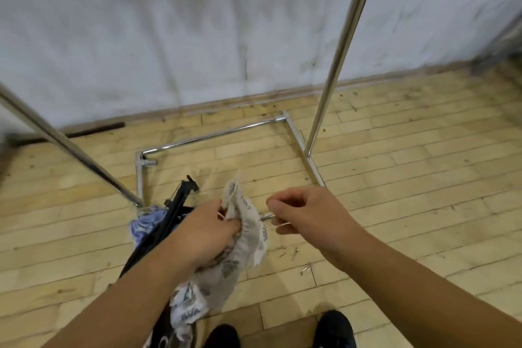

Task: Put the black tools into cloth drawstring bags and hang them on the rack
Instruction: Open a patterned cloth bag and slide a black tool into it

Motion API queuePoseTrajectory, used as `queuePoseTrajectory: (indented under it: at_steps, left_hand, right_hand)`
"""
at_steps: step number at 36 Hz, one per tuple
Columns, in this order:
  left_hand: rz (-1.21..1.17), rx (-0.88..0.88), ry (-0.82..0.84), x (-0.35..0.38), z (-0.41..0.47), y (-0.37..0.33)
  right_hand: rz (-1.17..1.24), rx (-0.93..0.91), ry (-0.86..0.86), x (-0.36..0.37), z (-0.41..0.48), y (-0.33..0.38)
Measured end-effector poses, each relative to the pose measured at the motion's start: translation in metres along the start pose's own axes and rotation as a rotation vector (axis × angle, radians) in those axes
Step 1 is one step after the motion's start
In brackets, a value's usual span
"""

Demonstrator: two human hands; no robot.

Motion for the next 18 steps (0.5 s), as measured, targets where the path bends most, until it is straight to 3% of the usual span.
queuePoseTrajectory:
  at_steps: [7, 11, 18]
  left_hand:
    - [-0.373, -0.056, -0.040, -0.016, -0.068, -0.038]
    - [-0.642, -0.087, -0.016, -0.007, -0.100, -0.044]
    - [-0.827, -0.081, -0.001, 0.000, -0.116, -0.035]
  right_hand:
    - [0.140, -0.140, -0.103, 0.003, -0.069, 0.069]
    - [0.141, -0.186, -0.210, 0.005, -0.091, 0.063]
    - [0.241, -0.101, -0.124, 0.014, -0.110, 0.031]
Point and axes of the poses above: each hand's wrist, its own z-axis towards the middle knuckle, its own x-axis out of the palm, y = z × x, the point moved 6 cm from there along z, towards the middle knuckle, and after that the axes turned 12 degrees about -y, right-handed, at the moved point
